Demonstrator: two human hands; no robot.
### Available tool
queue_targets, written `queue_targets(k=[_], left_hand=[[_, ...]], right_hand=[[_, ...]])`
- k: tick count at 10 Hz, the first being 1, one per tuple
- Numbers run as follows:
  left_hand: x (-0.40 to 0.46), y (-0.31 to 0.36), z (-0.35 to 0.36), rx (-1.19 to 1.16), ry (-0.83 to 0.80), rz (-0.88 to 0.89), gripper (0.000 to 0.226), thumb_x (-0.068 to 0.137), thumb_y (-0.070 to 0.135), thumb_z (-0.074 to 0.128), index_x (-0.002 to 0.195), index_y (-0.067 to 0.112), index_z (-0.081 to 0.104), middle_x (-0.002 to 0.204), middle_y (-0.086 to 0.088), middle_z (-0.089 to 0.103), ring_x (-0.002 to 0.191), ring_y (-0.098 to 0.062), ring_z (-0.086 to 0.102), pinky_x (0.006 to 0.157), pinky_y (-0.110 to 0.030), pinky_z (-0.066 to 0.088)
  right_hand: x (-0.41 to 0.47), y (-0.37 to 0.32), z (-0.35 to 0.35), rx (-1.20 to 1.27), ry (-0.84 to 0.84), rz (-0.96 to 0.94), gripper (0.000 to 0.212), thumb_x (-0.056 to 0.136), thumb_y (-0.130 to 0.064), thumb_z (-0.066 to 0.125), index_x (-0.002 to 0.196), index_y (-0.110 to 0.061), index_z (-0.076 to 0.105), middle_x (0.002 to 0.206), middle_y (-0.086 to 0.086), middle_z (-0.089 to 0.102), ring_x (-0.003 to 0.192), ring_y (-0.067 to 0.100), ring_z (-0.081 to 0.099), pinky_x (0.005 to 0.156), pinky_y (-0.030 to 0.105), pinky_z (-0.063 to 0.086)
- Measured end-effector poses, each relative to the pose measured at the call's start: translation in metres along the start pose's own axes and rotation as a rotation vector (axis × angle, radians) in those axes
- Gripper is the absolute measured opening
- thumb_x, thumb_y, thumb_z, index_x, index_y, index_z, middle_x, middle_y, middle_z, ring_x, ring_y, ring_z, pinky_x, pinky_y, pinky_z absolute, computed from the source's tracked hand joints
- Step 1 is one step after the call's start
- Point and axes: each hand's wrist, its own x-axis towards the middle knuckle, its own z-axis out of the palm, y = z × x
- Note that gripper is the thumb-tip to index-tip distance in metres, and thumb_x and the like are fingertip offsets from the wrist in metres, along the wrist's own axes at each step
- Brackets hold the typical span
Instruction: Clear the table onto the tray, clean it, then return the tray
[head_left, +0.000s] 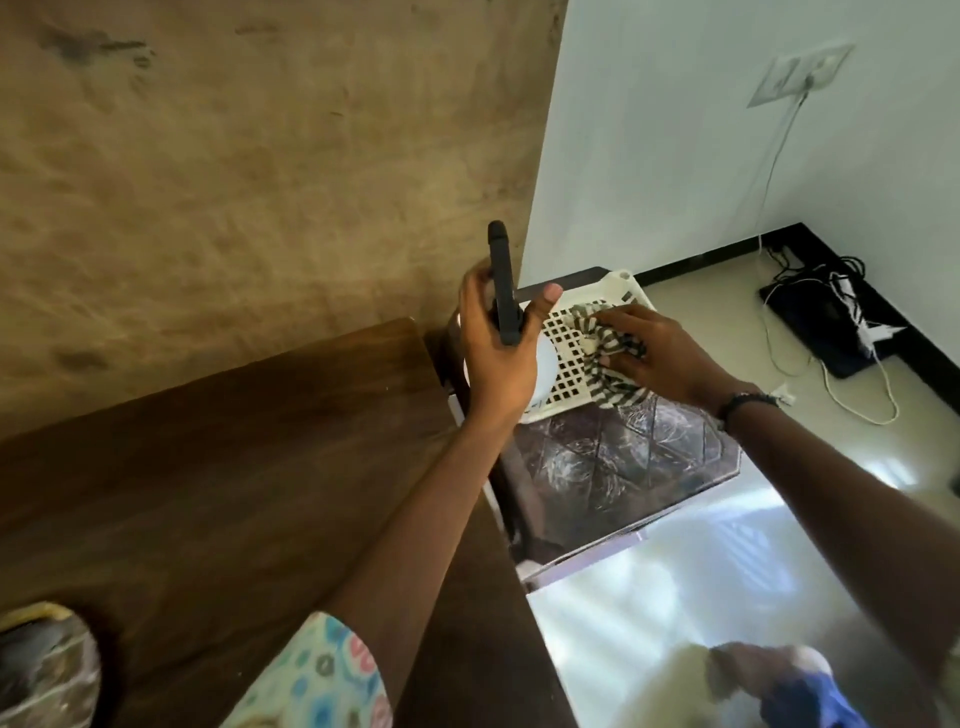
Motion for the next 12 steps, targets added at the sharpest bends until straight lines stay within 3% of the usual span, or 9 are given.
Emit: queue_targets(k=[1,2,3,5,7,9,10,11,12], left_hand=[[0.014,-0.023,0.025,0.013,0.014,-0.010,0.046,0.082,0.009,0.071,0.120,-0.003,0.047,0.101,0.009,0.052,0.094,-0.016,0.053,0.086,-0.025,0.046],[0.023,-0.043,0.040,0.057,0.030,-0.031,0.048,0.082,0.007,0.070,0.121,-0.006,0.045,0.108,-0.003,0.052,0.095,-0.019,0.053,0.087,-0.020,0.044],[0.026,-0.060,0.049,0.093,0.059,-0.049,0.050,0.082,0.009,0.070,0.123,-0.004,0.045,0.114,-0.009,0.052,0.099,-0.005,0.051,0.087,-0.009,0.039],[0.034,-0.078,0.062,0.164,0.052,-0.071,0.050,0.082,0.008,0.071,0.124,-0.004,0.045,0.119,-0.015,0.053,0.105,-0.012,0.049,0.091,-0.016,0.039],[0.035,-0.081,0.068,0.237,0.032,-0.045,0.050,0.082,0.012,0.072,0.123,-0.002,0.046,0.120,-0.016,0.055,0.110,-0.025,0.053,0.094,-0.031,0.042],[0.034,-0.083,0.065,0.271,0.013,-0.089,0.060,0.077,0.011,0.076,0.127,0.003,0.044,0.125,-0.007,0.056,0.106,-0.002,0.051,0.087,-0.002,0.035],[0.034,-0.085,0.063,0.271,-0.012,-0.113,0.063,0.077,0.010,0.076,0.130,0.006,0.041,0.131,-0.010,0.054,0.113,-0.015,0.053,0.091,-0.008,0.039],[0.034,-0.080,0.058,0.285,-0.070,-0.166,0.072,0.074,0.015,0.080,0.133,0.013,0.039,0.133,-0.008,0.052,0.115,-0.028,0.053,0.099,-0.034,0.044],[0.025,-0.084,0.044,0.393,-0.085,-0.227,0.089,0.067,0.027,0.085,0.139,0.026,0.033,0.145,0.003,0.040,0.131,-0.022,0.038,0.109,-0.048,0.033]], right_hand=[[0.021,0.032,-0.003,-0.019,-0.030,-0.023,0.054,0.086,-0.010,0.069,0.136,-0.008,0.050,0.138,0.018,0.050,0.120,0.036,0.053,0.102,0.040,0.043],[0.042,0.055,0.001,-0.016,-0.050,-0.067,0.055,0.086,-0.007,0.067,0.138,-0.009,0.048,0.140,0.016,0.049,0.119,0.034,0.054,0.099,0.037,0.044],[0.057,0.072,0.011,-0.014,-0.082,-0.098,0.054,0.088,-0.004,0.064,0.139,-0.009,0.047,0.143,0.014,0.046,0.126,0.033,0.048,0.103,0.038,0.041],[0.072,0.094,0.041,-0.074,-0.213,-0.087,0.061,0.087,-0.002,0.063,0.143,-0.016,0.042,0.154,0.008,0.032,0.143,0.029,0.029,0.119,0.044,0.018],[0.079,0.108,0.060,-0.150,-0.355,-0.061,0.072,0.092,-0.021,0.061,0.151,-0.028,0.021,0.162,0.005,0.007,0.149,0.026,0.004,0.120,0.050,0.005],[0.069,0.110,0.078,-0.178,-0.341,0.000,0.078,0.090,-0.056,0.049,0.151,-0.037,0.003,0.161,-0.006,-0.011,0.148,0.017,-0.013,0.117,0.053,-0.009],[0.069,0.112,0.083,-0.163,-0.303,0.007,0.075,0.090,-0.059,0.047,0.150,-0.038,0.007,0.161,-0.007,-0.008,0.148,0.017,-0.011,0.118,0.055,-0.007],[0.068,0.108,0.080,-0.146,-0.305,0.015,0.077,0.089,-0.058,0.050,0.150,-0.037,0.009,0.161,-0.007,-0.006,0.148,0.018,-0.009,0.118,0.056,-0.005],[0.064,0.104,0.077,-0.127,-0.251,0.013,0.078,0.090,-0.055,0.051,0.151,-0.036,0.005,0.162,-0.005,-0.006,0.148,0.019,-0.012,0.118,0.053,-0.008]])
